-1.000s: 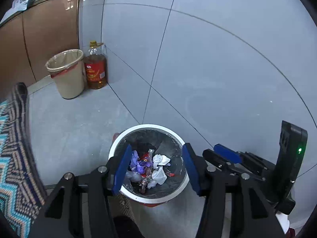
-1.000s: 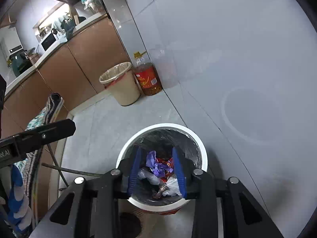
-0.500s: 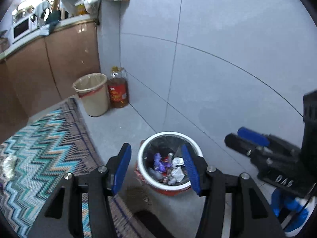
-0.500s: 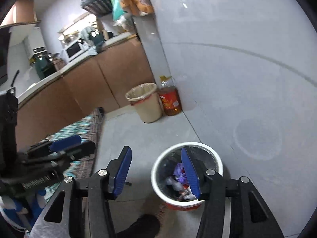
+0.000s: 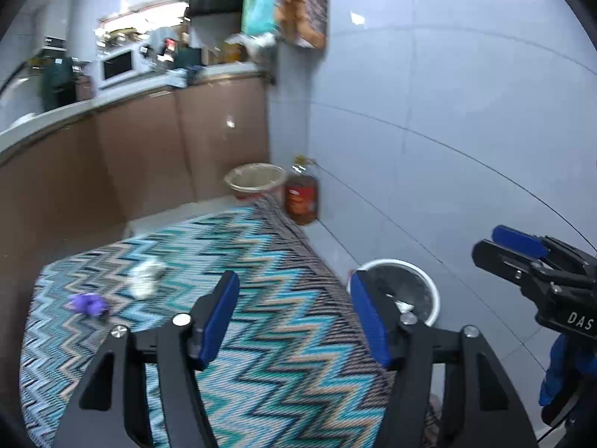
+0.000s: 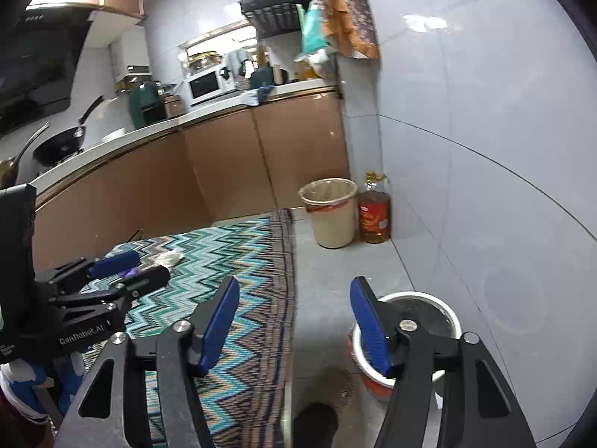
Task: Collect trash
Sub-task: 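Move both open tools back over the remaining trash on the rug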
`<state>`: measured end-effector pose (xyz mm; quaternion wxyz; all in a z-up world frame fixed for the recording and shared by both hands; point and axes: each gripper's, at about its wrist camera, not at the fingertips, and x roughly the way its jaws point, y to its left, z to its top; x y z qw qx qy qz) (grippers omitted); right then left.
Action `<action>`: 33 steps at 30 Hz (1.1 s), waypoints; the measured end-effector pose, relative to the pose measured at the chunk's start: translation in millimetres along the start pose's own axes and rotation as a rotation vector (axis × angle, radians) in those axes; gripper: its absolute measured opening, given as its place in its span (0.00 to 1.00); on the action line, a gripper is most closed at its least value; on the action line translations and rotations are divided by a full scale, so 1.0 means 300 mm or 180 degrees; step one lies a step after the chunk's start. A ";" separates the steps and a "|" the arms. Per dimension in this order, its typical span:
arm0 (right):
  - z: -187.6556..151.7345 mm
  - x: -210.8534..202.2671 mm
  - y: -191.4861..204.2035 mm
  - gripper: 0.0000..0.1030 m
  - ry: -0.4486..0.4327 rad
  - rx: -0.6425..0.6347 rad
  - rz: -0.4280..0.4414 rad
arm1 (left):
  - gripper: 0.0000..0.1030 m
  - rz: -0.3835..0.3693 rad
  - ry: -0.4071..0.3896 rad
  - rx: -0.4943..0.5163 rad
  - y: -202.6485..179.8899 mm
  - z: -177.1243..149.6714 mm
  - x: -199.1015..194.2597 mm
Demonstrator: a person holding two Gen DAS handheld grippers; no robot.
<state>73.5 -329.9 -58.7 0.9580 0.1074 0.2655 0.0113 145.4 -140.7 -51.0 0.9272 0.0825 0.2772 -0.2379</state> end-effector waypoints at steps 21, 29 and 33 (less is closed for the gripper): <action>-0.032 0.016 0.367 0.75 0.0031 -0.0393 0.0370 | 0.71 0.0828 -0.0363 -0.0377 0.351 -0.147 -0.308; -0.043 0.023 0.393 0.75 0.0061 -0.0447 0.0359 | 0.71 0.0876 -0.0399 -0.0438 0.385 -0.164 -0.323; -0.046 0.025 0.411 0.75 0.0050 -0.0489 0.0280 | 0.71 0.0856 -0.0373 -0.0456 0.395 -0.179 -0.317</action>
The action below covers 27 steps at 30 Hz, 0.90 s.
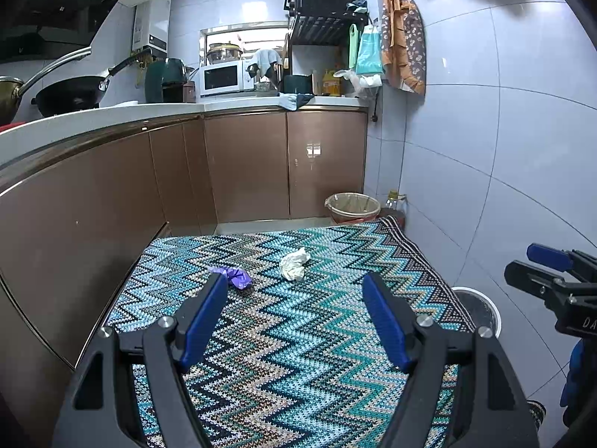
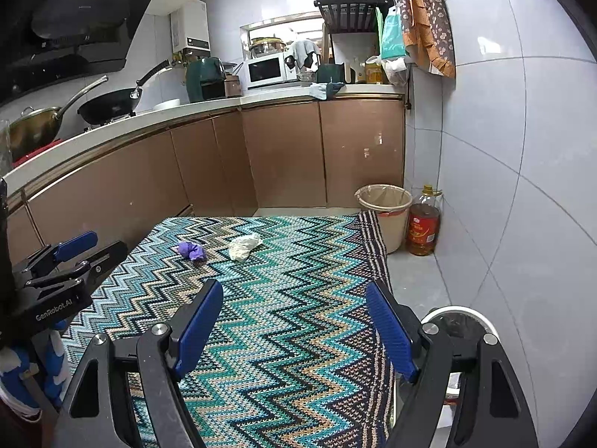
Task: Collect trash
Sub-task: 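Move both open tools back over the remaining trash on the rug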
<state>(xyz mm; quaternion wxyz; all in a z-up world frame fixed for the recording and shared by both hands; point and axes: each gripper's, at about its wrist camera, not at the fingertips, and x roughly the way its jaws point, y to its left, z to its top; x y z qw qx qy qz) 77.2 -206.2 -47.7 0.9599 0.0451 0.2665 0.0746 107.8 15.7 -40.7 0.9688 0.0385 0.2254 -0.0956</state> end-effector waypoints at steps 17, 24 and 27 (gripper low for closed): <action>-0.009 -0.046 0.078 0.87 -0.0163 -0.0164 -0.0332 | 0.71 0.0128 0.0009 -0.0135 0.044 -0.029 -0.027; -0.012 -0.110 0.145 0.95 -0.0297 -0.0304 -0.0383 | 0.71 0.0085 -0.0265 -0.0234 0.068 -0.027 -0.133; -0.011 -0.139 0.152 1.00 -0.0358 -0.0293 -0.0344 | 0.71 0.0108 -0.0336 -0.0197 0.075 -0.021 -0.181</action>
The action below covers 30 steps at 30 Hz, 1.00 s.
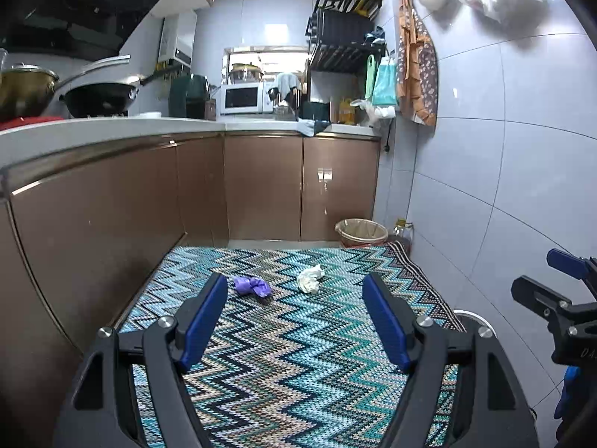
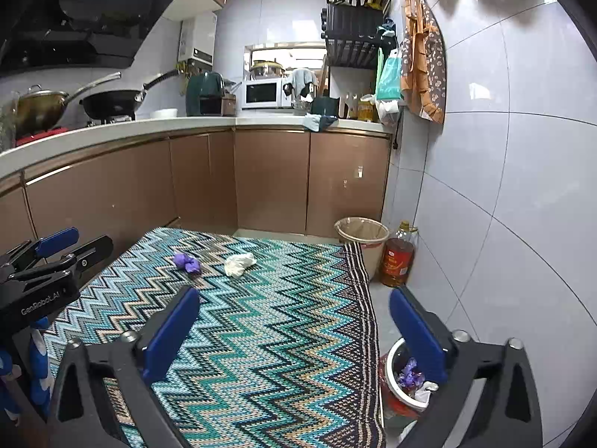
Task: Collect trash
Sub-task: 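Move both open tools back over the remaining trash on the rug, then grasp the purple tissue bag with the left tool while the right tool grasps a white tissue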
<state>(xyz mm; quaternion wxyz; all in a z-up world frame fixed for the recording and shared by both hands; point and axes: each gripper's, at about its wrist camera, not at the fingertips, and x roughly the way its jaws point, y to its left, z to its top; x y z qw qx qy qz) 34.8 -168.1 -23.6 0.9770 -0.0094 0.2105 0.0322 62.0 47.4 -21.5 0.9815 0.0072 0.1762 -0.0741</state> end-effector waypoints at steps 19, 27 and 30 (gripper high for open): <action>0.053 0.232 -0.009 1.00 0.0224 0.0167 0.0425 | 0.71 0.0233 0.0571 -0.0293 0.223 -0.037 0.284; 0.059 0.574 0.028 0.74 0.0677 0.0254 0.0848 | 0.71 -0.0017 0.0980 -0.0415 0.278 -0.068 0.628; 0.048 0.702 0.049 0.67 0.0855 0.0285 0.0963 | 0.71 -0.0118 0.1137 -0.0511 0.299 -0.082 0.768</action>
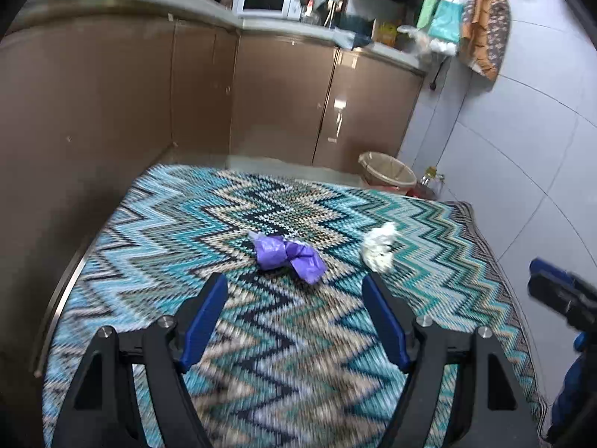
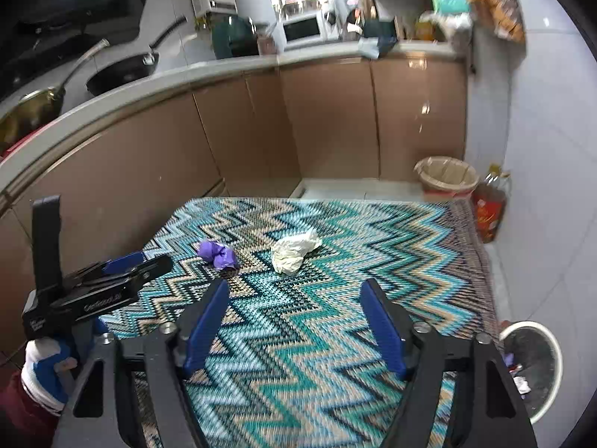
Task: Collect trash
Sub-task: 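Grasp the purple tissue bag with the left tool while the right tool grasps a white tissue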
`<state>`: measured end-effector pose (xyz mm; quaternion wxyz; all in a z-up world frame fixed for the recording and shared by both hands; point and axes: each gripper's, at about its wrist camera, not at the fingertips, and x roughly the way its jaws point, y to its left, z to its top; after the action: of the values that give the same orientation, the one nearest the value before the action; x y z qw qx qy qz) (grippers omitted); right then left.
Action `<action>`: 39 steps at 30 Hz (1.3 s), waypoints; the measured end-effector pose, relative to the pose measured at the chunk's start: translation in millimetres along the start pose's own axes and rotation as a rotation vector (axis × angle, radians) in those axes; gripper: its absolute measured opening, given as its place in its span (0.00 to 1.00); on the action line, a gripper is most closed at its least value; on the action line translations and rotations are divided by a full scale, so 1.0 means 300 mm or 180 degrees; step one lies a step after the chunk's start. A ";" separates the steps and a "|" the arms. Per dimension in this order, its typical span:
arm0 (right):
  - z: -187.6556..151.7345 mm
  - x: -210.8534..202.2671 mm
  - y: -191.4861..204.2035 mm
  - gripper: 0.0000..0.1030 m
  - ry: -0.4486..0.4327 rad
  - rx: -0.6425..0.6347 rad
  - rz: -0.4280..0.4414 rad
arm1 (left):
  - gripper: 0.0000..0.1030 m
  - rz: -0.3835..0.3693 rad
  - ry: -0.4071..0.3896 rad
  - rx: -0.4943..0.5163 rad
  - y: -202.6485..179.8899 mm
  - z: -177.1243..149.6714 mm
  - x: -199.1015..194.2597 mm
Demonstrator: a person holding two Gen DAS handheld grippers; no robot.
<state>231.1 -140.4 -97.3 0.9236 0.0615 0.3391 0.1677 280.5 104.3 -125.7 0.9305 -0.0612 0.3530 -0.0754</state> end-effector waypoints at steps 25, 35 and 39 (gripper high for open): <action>0.061 0.589 -0.016 0.33 0.0586 0.0021 0.0278 | 0.47 -0.0248 0.0226 -0.0292 0.090 0.041 0.339; 0.064 0.441 -0.024 0.15 0.0366 0.0012 0.0300 | 0.46 -0.0196 0.0093 -0.0141 0.040 0.030 0.257; 0.045 0.304 -0.016 0.15 0.0266 -0.0020 0.0293 | 0.46 -0.0234 0.0008 -0.0066 -0.006 0.016 0.156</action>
<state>306.0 -112.7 -143.3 0.9002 0.0671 0.3736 0.2134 318.1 94.1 -152.1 0.9260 -0.0837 0.3525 -0.1059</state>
